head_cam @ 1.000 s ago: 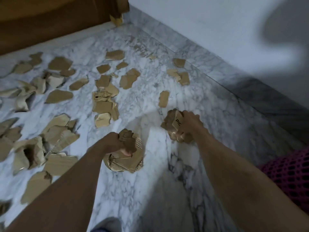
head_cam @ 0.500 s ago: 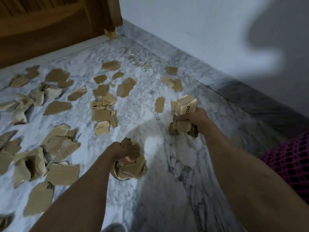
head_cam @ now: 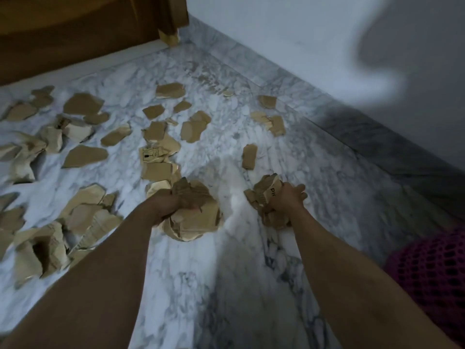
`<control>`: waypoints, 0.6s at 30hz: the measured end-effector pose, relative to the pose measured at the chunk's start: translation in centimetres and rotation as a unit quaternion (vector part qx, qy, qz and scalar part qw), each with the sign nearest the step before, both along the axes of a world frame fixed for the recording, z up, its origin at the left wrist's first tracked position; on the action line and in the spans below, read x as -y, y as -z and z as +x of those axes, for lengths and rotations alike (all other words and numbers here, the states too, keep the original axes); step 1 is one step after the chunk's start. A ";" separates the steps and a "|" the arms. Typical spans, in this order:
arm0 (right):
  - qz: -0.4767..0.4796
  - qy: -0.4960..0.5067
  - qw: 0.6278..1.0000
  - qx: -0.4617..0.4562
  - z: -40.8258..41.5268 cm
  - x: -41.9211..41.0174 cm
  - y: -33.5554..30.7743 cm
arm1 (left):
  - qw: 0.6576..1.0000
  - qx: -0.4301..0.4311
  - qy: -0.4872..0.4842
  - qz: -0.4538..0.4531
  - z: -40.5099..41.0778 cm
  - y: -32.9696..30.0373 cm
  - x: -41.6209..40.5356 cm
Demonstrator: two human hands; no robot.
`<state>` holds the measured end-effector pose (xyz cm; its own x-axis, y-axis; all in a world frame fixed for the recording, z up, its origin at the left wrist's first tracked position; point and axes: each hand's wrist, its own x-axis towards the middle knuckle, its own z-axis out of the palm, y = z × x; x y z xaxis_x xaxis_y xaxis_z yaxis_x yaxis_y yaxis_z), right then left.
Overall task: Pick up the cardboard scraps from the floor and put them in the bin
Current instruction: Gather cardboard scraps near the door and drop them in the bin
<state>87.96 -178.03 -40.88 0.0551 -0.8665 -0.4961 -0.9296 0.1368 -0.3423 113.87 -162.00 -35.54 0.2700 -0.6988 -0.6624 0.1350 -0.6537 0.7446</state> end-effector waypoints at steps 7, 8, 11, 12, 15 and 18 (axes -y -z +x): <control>-0.043 -0.004 0.998 0.050 0.3 -0.1 1.0 | 0.992 0.104 -0.044 0.053 6.2 2.6 3.8; -0.051 -0.006 0.997 0.054 0.5 -0.1 1.1 | 0.992 0.107 -0.042 0.060 7.6 4.4 4.7; -0.038 0.002 0.998 0.056 1.0 0.0 1.0 | 0.992 0.102 -0.045 0.062 10.1 8.5 5.8; -0.017 0.005 0.997 0.073 1.1 0.2 1.2 | 0.993 0.093 -0.035 0.059 10.2 8.7 5.9; 0.028 0.023 0.982 0.184 2.0 0.8 1.3 | 0.992 0.103 -0.056 0.036 9.6 7.9 6.1; 0.032 0.070 0.943 0.323 4.0 2.1 0.3 | 0.993 0.066 -0.081 0.049 5.9 2.2 5.4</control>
